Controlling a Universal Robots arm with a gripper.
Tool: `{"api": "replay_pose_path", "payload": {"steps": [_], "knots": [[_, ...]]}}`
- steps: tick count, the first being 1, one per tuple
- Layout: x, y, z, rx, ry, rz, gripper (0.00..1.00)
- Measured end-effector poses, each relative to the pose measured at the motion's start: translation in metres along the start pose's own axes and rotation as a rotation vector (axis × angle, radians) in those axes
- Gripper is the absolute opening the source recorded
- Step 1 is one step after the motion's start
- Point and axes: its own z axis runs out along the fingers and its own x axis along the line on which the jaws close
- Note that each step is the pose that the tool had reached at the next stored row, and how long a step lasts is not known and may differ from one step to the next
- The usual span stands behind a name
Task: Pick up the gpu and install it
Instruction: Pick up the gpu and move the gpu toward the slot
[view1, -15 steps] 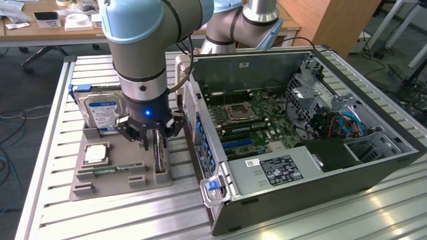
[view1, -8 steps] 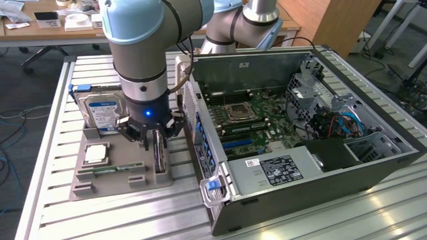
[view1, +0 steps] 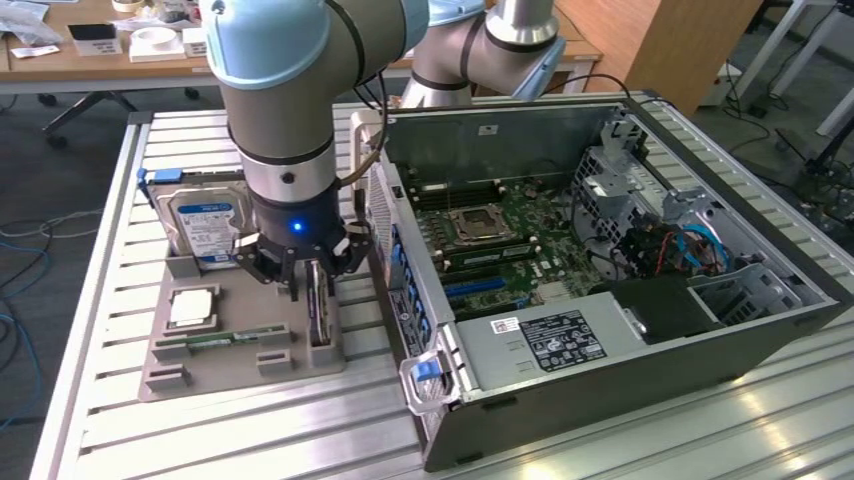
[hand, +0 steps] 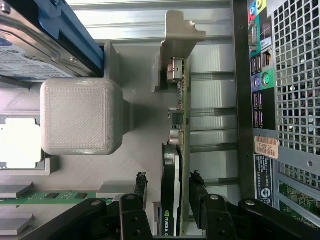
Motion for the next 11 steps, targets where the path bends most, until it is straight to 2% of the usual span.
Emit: {"api": "replay_pose_path", "payload": {"steps": [7,9,10,11], "knots": [[0.0000,0.0000,0.0000,0.0000,-0.0001,0.000,0.47],[0.0000,0.0000,0.0000,0.0000,0.0000,0.000,0.46],[0.0000,0.0000,0.0000,0.0000,-0.0001,0.000,0.39],[0.0000,0.0000,0.0000,0.0000,0.0000,0.000,0.39]]}}
